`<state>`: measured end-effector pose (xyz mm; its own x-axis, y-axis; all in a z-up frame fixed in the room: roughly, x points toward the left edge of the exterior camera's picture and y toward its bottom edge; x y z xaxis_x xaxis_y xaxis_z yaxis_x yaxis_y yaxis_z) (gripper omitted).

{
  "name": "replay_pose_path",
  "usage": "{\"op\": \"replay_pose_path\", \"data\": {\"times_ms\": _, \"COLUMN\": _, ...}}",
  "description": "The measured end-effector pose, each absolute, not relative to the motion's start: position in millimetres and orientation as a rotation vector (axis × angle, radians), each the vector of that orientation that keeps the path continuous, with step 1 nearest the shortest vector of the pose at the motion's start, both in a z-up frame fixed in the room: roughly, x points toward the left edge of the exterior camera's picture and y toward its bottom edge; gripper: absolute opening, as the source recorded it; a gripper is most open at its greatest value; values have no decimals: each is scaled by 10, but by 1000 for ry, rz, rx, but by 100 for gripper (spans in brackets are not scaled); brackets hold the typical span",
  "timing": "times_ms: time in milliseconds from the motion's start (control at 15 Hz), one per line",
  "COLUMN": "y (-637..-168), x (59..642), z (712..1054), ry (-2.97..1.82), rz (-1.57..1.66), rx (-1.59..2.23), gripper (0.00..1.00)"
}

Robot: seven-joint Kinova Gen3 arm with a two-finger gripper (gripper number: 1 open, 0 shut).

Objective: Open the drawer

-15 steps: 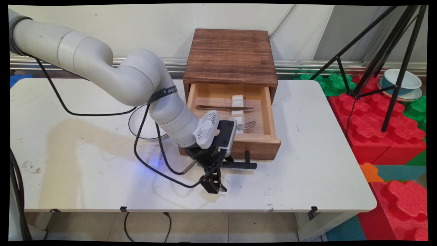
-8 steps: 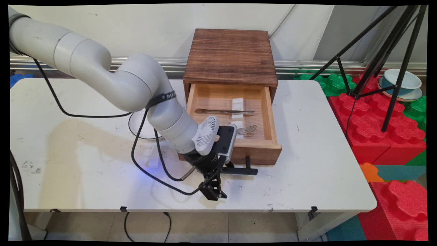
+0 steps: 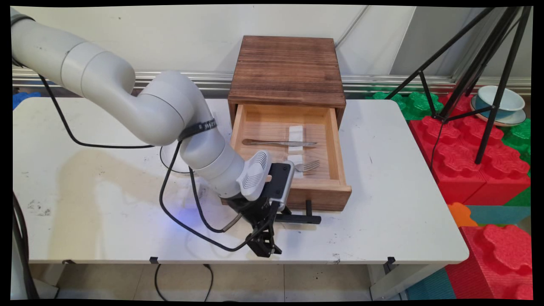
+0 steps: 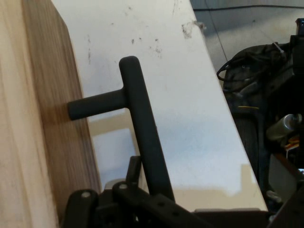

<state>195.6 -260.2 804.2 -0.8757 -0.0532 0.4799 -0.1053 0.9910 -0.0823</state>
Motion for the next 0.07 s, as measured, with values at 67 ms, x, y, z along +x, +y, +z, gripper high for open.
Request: {"op": "replay_pose_path", "data": {"times_ms": 67, "y": -2592, "x": 1955, "z": 8041, "ry": -2639, "rz": 145, "rx": 111, "gripper": 100}}
